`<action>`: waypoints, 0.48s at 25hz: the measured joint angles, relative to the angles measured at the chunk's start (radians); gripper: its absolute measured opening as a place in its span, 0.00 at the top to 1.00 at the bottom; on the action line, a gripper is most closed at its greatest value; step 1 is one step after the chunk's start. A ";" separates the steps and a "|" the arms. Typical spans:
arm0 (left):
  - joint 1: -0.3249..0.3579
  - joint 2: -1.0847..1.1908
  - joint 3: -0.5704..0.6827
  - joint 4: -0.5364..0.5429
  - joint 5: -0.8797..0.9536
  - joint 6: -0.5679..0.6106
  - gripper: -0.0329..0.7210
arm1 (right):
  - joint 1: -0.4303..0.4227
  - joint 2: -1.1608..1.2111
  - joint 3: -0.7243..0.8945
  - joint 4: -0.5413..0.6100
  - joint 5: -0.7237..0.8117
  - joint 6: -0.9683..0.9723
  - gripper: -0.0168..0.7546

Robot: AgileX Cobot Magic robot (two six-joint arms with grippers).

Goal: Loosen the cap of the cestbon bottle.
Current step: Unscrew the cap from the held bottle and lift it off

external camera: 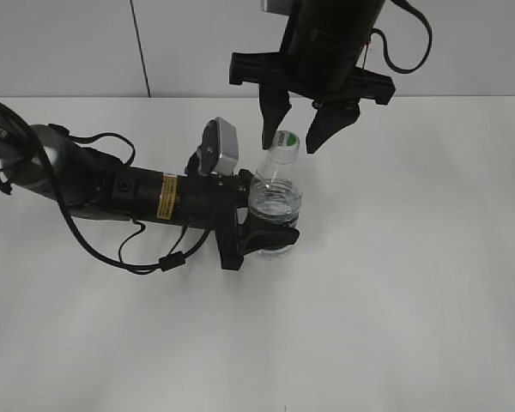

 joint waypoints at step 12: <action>0.000 0.000 0.000 0.002 0.000 0.030 0.41 | 0.000 0.000 0.000 0.000 0.000 -0.012 0.45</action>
